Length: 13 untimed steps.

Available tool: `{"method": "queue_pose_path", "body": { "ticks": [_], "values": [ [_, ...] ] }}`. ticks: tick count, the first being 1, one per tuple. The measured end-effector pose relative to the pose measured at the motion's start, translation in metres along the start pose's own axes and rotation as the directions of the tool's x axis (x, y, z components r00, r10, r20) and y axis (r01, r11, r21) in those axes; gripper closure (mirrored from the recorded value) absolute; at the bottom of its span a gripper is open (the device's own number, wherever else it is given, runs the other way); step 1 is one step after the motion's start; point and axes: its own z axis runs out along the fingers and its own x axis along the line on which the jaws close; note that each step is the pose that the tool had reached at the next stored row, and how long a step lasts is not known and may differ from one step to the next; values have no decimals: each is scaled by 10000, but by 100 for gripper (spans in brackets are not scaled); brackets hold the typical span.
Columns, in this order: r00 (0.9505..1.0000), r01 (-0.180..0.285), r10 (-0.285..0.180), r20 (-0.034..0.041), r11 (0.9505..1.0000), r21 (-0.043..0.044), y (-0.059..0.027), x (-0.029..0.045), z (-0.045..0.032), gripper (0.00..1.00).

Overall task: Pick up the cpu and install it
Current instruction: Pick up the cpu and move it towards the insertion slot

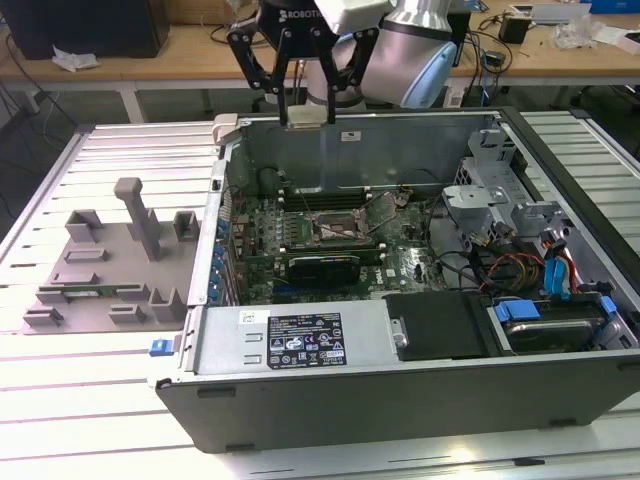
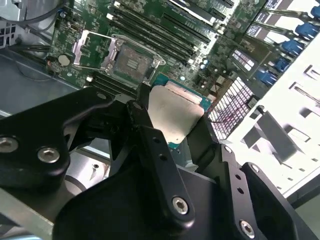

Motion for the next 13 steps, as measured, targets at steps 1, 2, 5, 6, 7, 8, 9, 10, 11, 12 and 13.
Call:
{"method": "queue_pose_path", "body": {
  "ticks": [1, 2, 5, 6, 7, 8, 9, 10, 11, 12, 13],
  "values": [
    [10000, 1, -1, -1, 10000, -1, 0, -26, 20, 45],
    [10000, 0, 0, -4, 10000, 1, 1, -54, 46, 45],
    [10000, 0, 0, -5, 10000, 0, 1, -96, 96, 45],
    [10000, 0, 0, -5, 10000, 1, 1, -103, 104, 45],
    [10000, 0, 0, -5, 10000, 1, 1, -108, 108, 45],
    [10000, 0, 0, -4, 10000, 0, 1, -115, 114, 45],
    [10000, 0, 0, -5, 10000, 2, 1, -119, 115, 45],
    [10000, -1, 1, -6, 10000, 3, 1, -120, 115, 45],
    [10000, 0, 0, -5, 10000, 0, 1, -127, 119, 45],
    [10000, 0, 0, -4, 10000, 1, 2, -132, 121, 45],
    [10000, 0, 0, -5, 10000, 0, 2, -138, 123, 45]
  ]
}}
